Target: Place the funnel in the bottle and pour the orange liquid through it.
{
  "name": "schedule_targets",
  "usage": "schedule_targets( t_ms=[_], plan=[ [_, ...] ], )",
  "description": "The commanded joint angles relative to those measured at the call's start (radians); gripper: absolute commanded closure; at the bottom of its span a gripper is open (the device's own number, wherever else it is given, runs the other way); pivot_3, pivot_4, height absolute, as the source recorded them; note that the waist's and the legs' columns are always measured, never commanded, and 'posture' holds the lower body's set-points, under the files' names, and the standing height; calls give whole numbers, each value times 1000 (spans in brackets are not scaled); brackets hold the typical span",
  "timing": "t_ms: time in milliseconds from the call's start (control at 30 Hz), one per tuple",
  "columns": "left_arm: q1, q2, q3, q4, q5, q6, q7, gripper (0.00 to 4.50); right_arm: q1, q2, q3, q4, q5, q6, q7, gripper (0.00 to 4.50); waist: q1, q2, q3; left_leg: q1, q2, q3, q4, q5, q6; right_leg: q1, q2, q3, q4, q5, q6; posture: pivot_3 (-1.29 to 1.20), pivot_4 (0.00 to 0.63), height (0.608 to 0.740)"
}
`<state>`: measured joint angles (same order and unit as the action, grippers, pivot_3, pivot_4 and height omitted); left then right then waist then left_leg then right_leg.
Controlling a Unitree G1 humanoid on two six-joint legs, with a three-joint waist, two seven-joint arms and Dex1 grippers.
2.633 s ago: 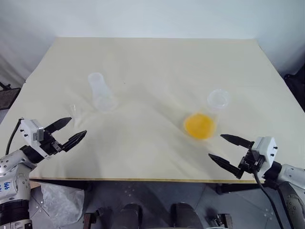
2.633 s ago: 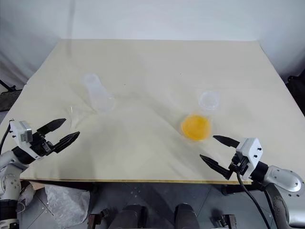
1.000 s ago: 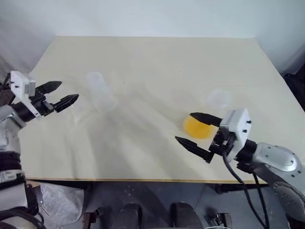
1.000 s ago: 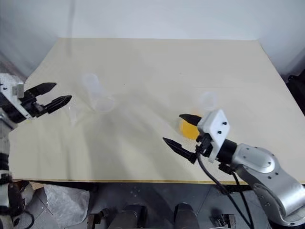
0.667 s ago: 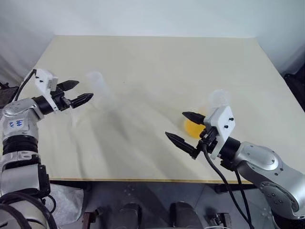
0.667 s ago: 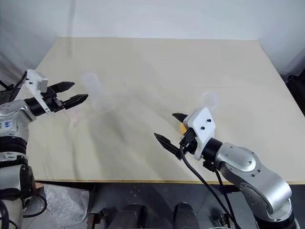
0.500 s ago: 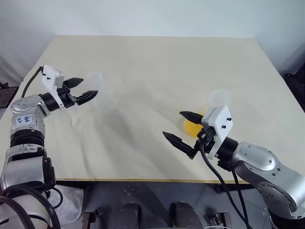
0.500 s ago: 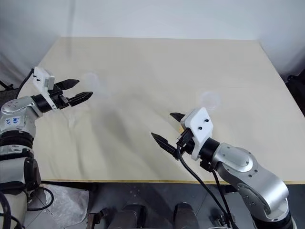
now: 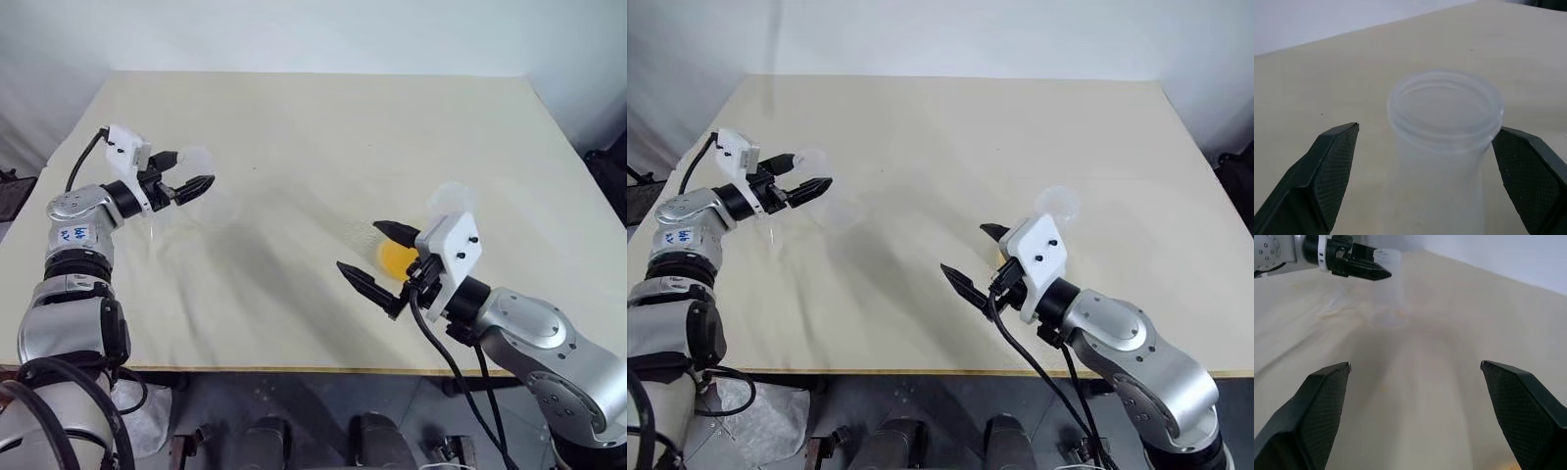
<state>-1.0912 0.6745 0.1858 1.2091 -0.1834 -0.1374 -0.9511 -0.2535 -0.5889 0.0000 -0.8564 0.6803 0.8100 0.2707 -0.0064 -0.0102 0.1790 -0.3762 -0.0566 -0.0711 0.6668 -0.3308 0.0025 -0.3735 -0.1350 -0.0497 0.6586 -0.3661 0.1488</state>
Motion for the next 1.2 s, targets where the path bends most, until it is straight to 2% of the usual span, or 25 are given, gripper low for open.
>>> schedule_targets(
  t_ms=[33,167,233,300,467,667,767,867,1033,1200],
  plan=[
    [-28,4,12,11,14,-22,24,578,-17,4,-8,-36,-5,-9,-4,0,-2,0,0,0,0,0,0,0,0,0,0,0,0,0,0,0,150,740],
    [-31,0,15,22,21,-29,35,1856,-24,4,-12,-30,-10,-10,-3,0,-1,0,0,0,0,0,0,0,0,0,0,0,0,0,0,0,150,740],
    [-32,-1,16,24,23,-32,38,2236,-27,4,-14,-28,-13,-10,-2,0,-1,0,0,0,0,0,0,0,0,0,0,0,0,0,0,0,150,740],
    [-35,-1,19,24,24,-30,38,2236,-27,4,-17,-26,-14,-11,0,0,-1,0,0,0,0,0,0,0,0,0,0,0,0,0,0,0,150,740],
    [-50,12,45,-30,-21,-13,-96,2236,-19,-18,-41,-21,2,-12,36,0,-1,0,0,0,0,0,0,0,0,-1,0,0,0,0,0,0,150,740],
    [-47,24,53,-162,-66,40,-239,2236,21,-76,-103,-9,40,-34,143,0,0,0,0,-1,0,0,1,0,0,-1,0,0,0,0,0,0,150,740],
    [-6,19,41,-300,-99,100,-305,2236,40,-104,-139,1,69,-48,206,0,0,-1,0,-1,1,0,1,0,0,-1,0,0,0,0,0,0,150,740],
    [76,2,23,-516,-149,222,-328,2236,57,-130,-169,9,93,-64,263,0,-5,0,0,-1,3,0,1,0,0,0,0,0,0,0,0,0,150,740],
    [231,-39,-24,-875,-220,409,-293,2236,74,-159,-241,24,154,-78,320,0,-3,-1,0,-1,3,0,2,0,0,1,0,1,0,0,0,0,150,740],
    [316,-98,-87,-1049,-233,486,-232,2236,129,-179,-305,37,176,-100,361,0,4,0,0,-1,4,-1,2,0,0,2,0,1,-2,0,0,0,150,740]
  ],
)
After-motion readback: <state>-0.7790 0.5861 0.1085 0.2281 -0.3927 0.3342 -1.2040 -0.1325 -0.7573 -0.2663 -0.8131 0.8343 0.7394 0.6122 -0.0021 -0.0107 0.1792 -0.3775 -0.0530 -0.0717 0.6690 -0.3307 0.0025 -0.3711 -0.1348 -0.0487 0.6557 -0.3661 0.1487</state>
